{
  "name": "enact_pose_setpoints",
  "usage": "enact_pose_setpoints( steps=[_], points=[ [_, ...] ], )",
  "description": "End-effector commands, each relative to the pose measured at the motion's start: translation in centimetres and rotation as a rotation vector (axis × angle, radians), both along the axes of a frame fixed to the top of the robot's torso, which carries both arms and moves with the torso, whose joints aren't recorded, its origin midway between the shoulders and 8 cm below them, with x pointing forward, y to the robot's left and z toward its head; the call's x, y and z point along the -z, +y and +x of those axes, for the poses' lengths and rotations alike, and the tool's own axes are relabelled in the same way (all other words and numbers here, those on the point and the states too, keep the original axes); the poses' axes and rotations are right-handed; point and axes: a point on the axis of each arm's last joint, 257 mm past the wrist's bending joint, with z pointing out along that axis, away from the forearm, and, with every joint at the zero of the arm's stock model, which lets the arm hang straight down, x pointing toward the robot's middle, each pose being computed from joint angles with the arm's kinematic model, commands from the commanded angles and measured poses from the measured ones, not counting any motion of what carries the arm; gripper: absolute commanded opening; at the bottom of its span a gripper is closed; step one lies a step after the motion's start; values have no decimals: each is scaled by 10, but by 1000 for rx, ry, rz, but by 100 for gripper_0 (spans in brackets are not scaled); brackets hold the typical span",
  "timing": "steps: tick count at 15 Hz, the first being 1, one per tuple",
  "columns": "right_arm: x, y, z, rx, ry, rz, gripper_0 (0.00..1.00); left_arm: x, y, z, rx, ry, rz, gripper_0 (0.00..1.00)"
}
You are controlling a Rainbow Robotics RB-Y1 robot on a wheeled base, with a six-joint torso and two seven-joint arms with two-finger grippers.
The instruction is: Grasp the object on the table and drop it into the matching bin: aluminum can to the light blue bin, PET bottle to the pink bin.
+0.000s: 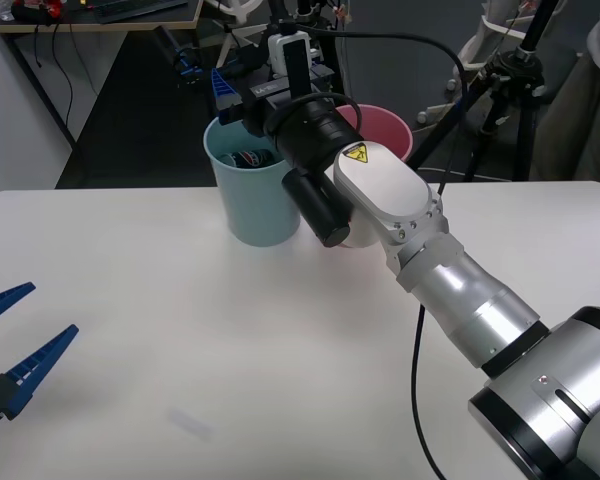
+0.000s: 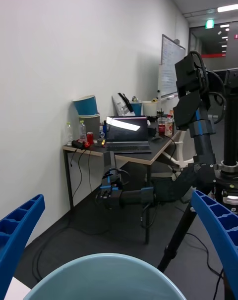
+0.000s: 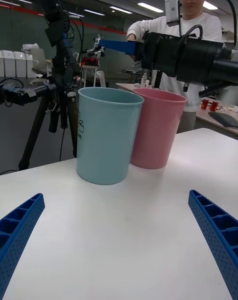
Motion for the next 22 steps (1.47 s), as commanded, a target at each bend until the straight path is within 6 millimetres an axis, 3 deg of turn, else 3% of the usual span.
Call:
enact_pose_setpoints(
  steps=[1, 4, 6, 9, 12, 16, 22],
  points=[
    [-1, 0, 0, 0, 0, 4, 100, 0, 0, 0, 0, 0, 0, 100],
    [-8, -12, -3, 5, -24, 10, 100, 0, 0, 0, 0, 0, 0, 100],
    [-22, -25, -22, -11, -71, 35, 100, 0, 0, 0, 0, 0, 0, 100],
    [-21, -47, -61, -70, -114, 42, 100, 0, 0, 0, 0, 0, 0, 100],
    [-8, -85, -107, -106, -139, 22, 100, 0, 0, 0, 0, 0, 0, 100],
    [20, -152, -150, -153, -102, 0, 100, 0, 0, 0, 0, 0, 0, 100],
    [89, -275, -190, -99, 2, -129, 100, 0, 0, 0, 0, 0, 0, 100]
  ],
)
